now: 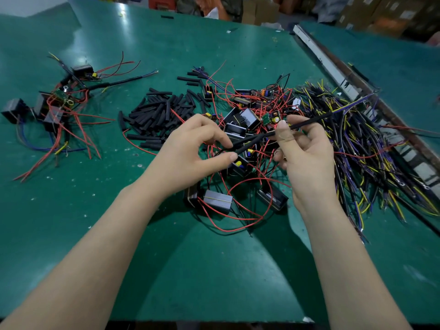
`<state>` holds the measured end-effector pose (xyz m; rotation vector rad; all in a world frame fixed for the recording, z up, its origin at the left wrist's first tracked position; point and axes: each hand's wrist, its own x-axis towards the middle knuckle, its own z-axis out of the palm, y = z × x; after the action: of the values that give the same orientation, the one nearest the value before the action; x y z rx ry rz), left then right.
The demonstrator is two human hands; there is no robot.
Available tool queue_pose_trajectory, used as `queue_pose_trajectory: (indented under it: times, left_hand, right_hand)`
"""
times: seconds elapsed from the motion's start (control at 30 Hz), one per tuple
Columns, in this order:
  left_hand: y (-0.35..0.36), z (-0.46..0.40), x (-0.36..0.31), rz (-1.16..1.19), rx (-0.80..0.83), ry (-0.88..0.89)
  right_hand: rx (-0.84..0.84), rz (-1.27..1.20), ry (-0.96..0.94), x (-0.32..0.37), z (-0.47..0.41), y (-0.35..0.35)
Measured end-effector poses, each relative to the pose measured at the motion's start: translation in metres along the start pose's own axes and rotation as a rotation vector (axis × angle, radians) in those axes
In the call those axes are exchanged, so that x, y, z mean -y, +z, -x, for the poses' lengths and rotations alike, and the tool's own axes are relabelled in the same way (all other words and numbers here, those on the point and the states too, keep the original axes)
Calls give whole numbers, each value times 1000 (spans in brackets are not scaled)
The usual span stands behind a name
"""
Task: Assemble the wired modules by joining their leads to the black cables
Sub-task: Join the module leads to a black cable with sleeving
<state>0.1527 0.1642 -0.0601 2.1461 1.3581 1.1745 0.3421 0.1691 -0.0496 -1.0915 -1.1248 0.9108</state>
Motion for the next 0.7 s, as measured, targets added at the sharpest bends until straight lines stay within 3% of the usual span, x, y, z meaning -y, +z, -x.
queue_pose_trajectory:
  times: [0.17,0.47,0.7]
  left_hand:
    - [4,0,0,-107,57,40]
    - [5,0,0,-15,71,6]
    - [3,1,5,226,146,-188]
  right_hand:
    - [17,30,-23,1,1,1]
    - [66,81,-81,1,2,2]
    - [-31,-243,77,6,-3,-5]
